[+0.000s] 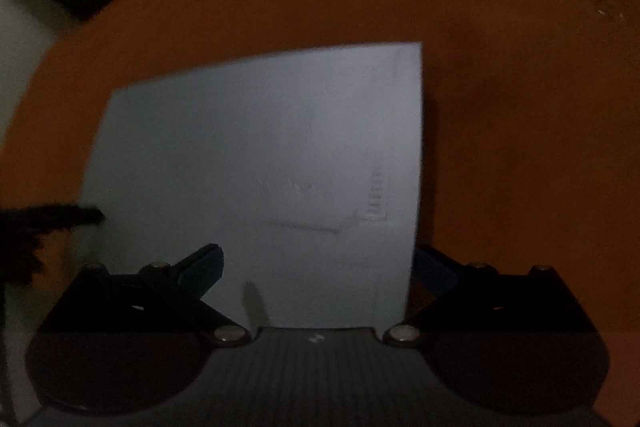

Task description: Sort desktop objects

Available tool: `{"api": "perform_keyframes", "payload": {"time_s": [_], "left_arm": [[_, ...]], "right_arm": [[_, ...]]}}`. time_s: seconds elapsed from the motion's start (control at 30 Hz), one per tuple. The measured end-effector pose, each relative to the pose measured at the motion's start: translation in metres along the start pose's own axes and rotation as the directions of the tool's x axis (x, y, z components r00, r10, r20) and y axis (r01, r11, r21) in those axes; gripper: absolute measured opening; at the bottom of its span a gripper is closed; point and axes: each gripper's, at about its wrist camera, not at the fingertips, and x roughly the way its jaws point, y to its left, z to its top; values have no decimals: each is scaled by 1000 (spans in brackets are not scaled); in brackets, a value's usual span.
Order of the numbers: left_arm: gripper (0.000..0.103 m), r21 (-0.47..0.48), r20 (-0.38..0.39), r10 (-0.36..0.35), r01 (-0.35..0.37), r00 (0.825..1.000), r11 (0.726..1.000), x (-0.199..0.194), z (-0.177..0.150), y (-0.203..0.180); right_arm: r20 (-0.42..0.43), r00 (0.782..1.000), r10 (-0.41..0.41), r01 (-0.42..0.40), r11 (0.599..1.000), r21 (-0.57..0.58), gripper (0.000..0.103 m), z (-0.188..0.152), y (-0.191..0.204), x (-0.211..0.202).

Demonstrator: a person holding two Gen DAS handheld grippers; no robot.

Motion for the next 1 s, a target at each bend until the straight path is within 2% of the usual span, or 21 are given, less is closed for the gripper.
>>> {"api": "perform_keyframes", "payload": {"time_s": [0.1,0.2,0.33,0.47,0.67,0.8,1.0], "left_arm": [[102,34,-27,-27,27,999,999,5,-2,-14],[103,147,-33,27,-22,999,989,4,0,-37],[102,118,-50,44,-37,998,992,-8,5,-38],[102,137,-42,81,-75,996,988,-27,3,-46],[103,98,24,120,-122,993,988,-60,7,-54],[102,80,100,143,-151,985,985,-95,9,-66],[102,42,193,112,-122,975,992,-154,2,-73]], "right_arm": [[-39,992,-120,115,987,-110,103,-2,25,11],[-49,986,-157,151,983,-103,103,6,34,16],[2,997,-80,80,996,38,103,8,21,7],[37,998,-58,55,996,69,103,8,21,-7],[140,989,-46,32,994,103,103,9,27,-38],[187,982,-35,16,994,104,103,9,32,-57],[272,962,2,-37,992,122,103,1,42,-107]]}}
